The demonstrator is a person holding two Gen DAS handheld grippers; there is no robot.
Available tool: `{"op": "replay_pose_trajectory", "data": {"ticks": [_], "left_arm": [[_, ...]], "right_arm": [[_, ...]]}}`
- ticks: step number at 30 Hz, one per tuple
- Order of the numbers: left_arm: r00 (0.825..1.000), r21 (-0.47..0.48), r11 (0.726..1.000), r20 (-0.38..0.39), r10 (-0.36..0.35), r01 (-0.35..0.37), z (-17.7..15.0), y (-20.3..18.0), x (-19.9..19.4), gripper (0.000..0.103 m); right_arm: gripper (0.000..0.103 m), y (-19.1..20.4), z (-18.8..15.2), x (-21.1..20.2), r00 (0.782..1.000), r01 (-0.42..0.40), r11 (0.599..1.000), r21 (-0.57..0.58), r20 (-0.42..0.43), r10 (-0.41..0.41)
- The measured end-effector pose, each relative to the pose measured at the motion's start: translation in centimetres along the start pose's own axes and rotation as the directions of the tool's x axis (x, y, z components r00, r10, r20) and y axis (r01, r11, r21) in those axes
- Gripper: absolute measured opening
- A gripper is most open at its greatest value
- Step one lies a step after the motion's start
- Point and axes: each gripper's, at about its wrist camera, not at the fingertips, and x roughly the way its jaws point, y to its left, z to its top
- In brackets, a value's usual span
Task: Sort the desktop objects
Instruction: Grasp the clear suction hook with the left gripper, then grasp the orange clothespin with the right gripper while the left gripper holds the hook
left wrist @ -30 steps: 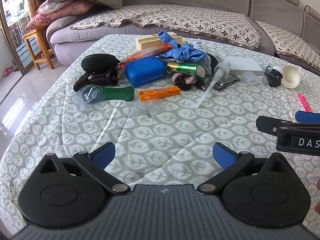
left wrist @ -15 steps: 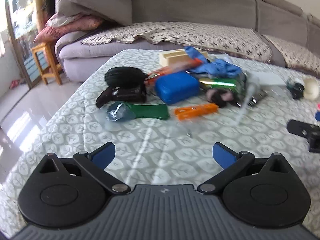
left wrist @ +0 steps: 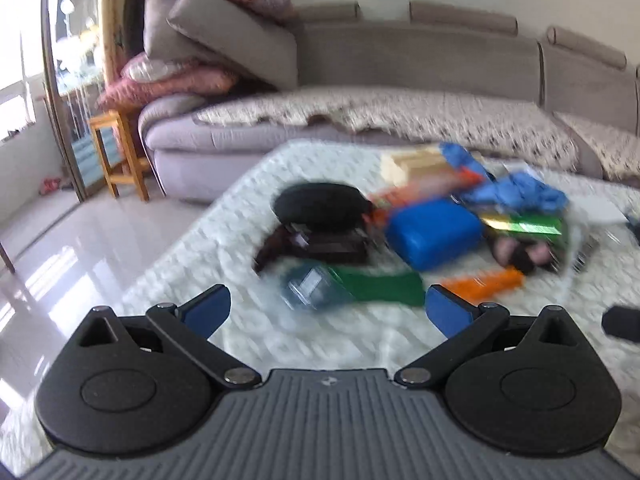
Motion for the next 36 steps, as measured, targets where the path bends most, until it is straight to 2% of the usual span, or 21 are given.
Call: {"op": "replay_pose_trajectory", "data": {"ticks": [3,5,8,11,13,17,18,21,31,36], "left_arm": [[1.0,-0.036,0.999,-0.019,-0.014,0.014,0.1,1.2,1.5,0.103],[0.999,-0.047,0.999,-0.032,-0.026,0.025,0.2,1.6,1.9,0.099],[0.999,-0.035,0.999,0.003,-0.033,0.033,0.4,1.4,2.0,0.091],[0.999,-0.025,0.999,-0.004,-0.049,0.049,0.3,1.3,2.6,0.077],[0.998,-0.018,0.998,-0.028,-0.06,0.06,0.2,1.4,2.9,0.055],[0.998,-0.008,0.998,-0.038,-0.057,0.056,-0.1,1.5,3.0,0.054],[0.998,-0.012,0.998,-0.042,-0.054,0.054,0.0,1.6,2.9,0.05],[0.996,-0.022,0.998,-0.065,-0.054,0.053,0.2,1.7,2.5,0.021],[0.994,-0.043,0.998,-0.098,-0.058,0.054,0.2,2.2,1.9,0.02],[0.993,-0.043,0.998,-0.102,-0.058,0.054,0.2,2.2,2.1,0.02]], "right_arm": [[0.103,2.2,0.5,1.4,0.998,-0.054,0.998,-0.039,0.011,0.055],[0.102,3.5,0.6,2.2,0.997,-0.071,0.994,-0.079,0.006,0.071],[0.1,4.7,0.8,3.1,0.996,-0.093,0.989,-0.117,-0.012,0.092],[0.1,4.7,1.0,3.4,0.996,-0.092,0.989,-0.111,-0.017,0.091],[0.1,4.4,1.0,3.5,0.996,-0.084,0.991,-0.108,-0.022,0.082],[0.1,3.8,0.8,3.5,0.997,-0.069,0.993,-0.095,-0.033,0.067],[0.1,3.7,0.9,3.4,0.997,-0.066,0.993,-0.096,-0.032,0.064],[0.1,3.5,0.7,3.3,0.997,-0.068,0.993,-0.093,-0.032,0.065],[0.1,4.3,1.2,3.3,0.996,-0.091,0.991,-0.096,-0.021,0.089],[0.1,4.9,1.8,5.0,0.996,-0.08,0.994,-0.078,-0.053,0.076]]}}
